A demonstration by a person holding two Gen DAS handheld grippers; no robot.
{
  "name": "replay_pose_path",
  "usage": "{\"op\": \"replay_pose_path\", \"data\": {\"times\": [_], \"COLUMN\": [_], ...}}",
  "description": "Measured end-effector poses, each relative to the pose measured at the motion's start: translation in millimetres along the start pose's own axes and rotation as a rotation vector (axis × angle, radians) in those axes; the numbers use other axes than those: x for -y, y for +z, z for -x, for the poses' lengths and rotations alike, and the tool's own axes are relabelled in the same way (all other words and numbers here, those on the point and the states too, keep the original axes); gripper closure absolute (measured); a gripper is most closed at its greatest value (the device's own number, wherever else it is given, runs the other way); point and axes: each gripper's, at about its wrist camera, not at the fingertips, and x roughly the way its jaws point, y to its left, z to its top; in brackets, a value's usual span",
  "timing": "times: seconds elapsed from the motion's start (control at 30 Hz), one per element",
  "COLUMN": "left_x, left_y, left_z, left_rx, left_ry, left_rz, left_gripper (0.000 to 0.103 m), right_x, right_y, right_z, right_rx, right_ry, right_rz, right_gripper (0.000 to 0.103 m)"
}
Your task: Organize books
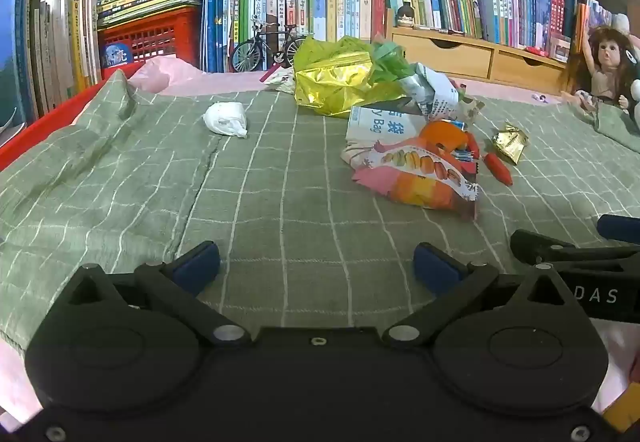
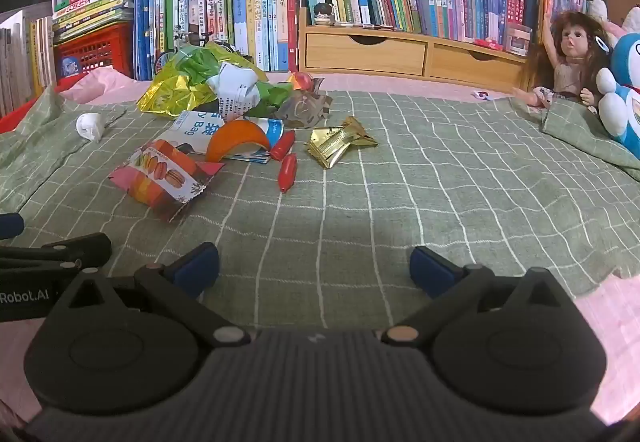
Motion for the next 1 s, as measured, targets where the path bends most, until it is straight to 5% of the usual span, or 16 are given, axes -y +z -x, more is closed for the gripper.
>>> {"op": "replay_pose_path", "data": {"times": [1.0], "left_x": [-1.9], "left_y": [2.4], "left_z": [7.4], "left_rx": [0.007], "left_ry": [0.007], "left_rz": [0.002], "left_gripper": [0.0], "right_x": [-0.4], "right_y": [-1.7], "right_z": [0.9], "right_rx": [0.003], "right_ry": [-0.016], "right_rz": [-0.007], "right_gripper": [0.0]}}
